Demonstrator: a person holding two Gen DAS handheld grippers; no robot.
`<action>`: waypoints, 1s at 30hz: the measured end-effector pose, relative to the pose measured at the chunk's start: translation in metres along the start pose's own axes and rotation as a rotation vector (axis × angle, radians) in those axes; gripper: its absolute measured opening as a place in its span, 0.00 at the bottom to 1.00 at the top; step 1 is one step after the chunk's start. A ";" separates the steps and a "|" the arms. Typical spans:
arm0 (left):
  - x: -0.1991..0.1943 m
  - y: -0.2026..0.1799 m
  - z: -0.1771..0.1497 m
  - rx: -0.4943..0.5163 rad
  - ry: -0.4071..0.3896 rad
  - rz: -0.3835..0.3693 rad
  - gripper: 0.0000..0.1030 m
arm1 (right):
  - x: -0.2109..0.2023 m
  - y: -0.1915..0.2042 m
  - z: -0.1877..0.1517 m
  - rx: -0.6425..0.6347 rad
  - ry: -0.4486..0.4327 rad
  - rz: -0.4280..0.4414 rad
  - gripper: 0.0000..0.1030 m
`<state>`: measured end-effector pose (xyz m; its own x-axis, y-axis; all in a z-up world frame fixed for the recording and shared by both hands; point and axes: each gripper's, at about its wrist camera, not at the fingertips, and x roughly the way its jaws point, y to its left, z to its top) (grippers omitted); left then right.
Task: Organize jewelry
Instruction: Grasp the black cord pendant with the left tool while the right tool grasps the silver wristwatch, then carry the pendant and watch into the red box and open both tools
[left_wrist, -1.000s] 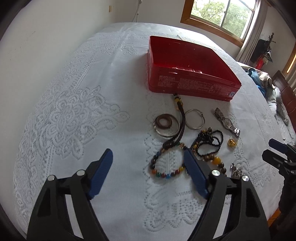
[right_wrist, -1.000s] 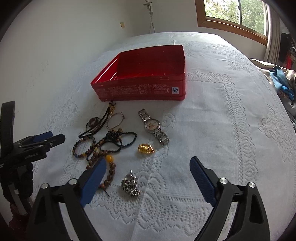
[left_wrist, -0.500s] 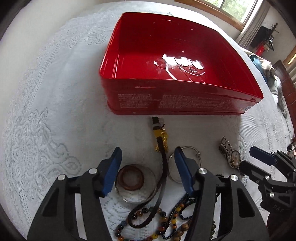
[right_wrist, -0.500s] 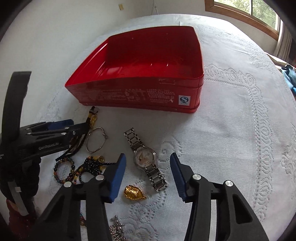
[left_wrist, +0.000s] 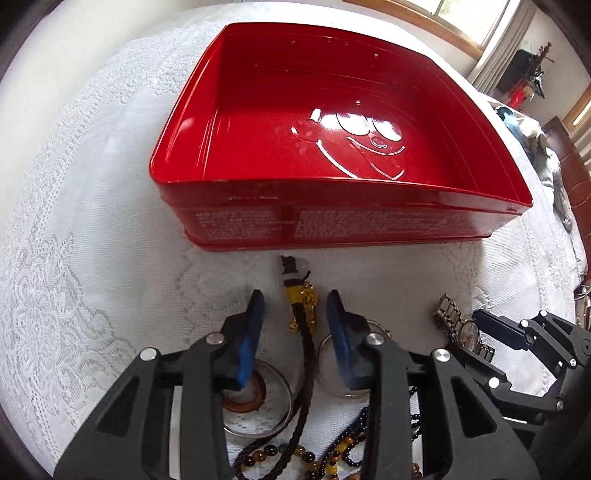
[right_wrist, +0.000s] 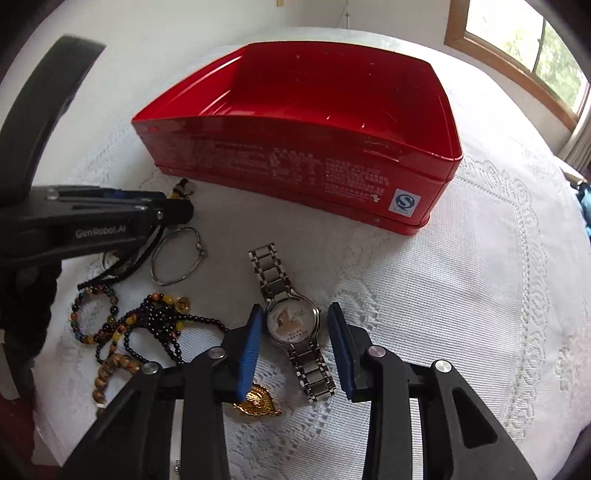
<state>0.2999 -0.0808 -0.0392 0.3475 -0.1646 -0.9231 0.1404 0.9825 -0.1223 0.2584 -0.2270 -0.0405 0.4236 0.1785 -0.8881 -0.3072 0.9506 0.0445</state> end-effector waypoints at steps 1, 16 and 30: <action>0.000 0.001 -0.001 0.000 0.002 -0.006 0.28 | 0.000 0.001 -0.002 -0.011 -0.005 -0.007 0.35; -0.050 0.010 -0.014 -0.018 -0.122 -0.091 0.10 | -0.034 -0.029 -0.009 0.124 -0.046 0.178 0.31; -0.123 0.008 -0.018 -0.004 -0.271 -0.136 0.10 | -0.092 -0.037 0.015 0.151 -0.108 0.246 0.31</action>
<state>0.2414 -0.0511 0.0664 0.5609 -0.3115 -0.7671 0.1990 0.9501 -0.2402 0.2438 -0.2744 0.0466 0.4428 0.4260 -0.7890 -0.2846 0.9012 0.3269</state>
